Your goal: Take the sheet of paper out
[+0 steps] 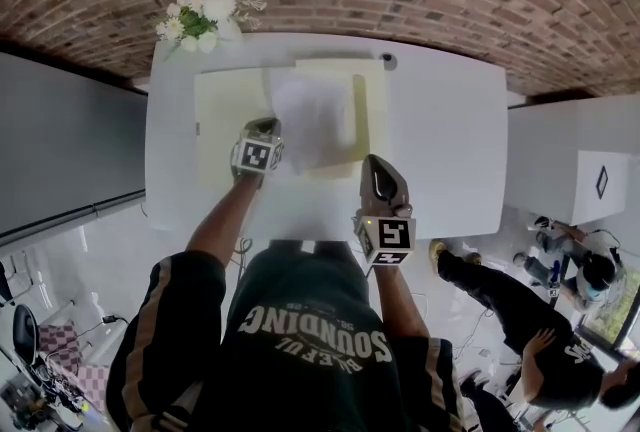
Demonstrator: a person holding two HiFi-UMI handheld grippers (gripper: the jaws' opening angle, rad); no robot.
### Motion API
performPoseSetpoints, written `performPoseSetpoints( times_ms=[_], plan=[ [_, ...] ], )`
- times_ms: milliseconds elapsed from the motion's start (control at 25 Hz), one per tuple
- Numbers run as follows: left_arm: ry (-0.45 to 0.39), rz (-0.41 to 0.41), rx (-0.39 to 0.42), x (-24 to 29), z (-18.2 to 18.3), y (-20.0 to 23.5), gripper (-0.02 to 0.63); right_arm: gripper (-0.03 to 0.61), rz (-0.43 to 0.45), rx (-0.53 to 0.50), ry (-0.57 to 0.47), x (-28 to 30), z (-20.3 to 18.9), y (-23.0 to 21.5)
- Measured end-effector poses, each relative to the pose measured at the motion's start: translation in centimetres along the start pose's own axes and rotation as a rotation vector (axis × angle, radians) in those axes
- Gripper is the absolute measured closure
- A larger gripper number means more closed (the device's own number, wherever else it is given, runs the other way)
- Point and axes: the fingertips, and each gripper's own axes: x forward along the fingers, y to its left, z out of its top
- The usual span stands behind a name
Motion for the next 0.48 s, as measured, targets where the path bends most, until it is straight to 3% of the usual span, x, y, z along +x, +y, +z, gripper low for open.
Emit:
performPoseSetpoints(
  times_ms=[480],
  plan=[
    [-0.067, 0.028, 0.029, -4.2, -0.4, 1.7, 0.603, 0.592, 0.028, -0.017, -0.038, -0.7, 0.9, 3.1]
  ],
)
